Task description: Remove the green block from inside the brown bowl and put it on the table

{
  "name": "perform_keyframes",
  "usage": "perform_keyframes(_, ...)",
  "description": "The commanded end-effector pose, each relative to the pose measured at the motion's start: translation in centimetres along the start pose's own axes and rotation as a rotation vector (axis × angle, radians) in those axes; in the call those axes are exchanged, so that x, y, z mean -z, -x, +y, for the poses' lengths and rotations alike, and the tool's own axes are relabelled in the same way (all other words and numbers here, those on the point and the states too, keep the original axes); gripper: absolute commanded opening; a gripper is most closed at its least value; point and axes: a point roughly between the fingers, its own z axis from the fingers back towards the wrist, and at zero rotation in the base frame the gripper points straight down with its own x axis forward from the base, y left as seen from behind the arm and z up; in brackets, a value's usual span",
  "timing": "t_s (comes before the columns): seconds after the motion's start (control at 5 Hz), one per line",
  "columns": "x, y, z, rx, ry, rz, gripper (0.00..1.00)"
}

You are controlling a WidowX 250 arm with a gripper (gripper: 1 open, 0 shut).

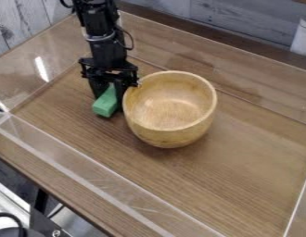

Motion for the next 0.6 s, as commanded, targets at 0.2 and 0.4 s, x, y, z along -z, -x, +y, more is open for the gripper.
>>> perform_keyframes(0.2,-0.26,-0.60,0.15,0.006,-0.012,-0.011,0.00)
perform_keyframes(0.4,-0.28,-0.69,0.15,0.004,-0.010,-0.008,0.00)
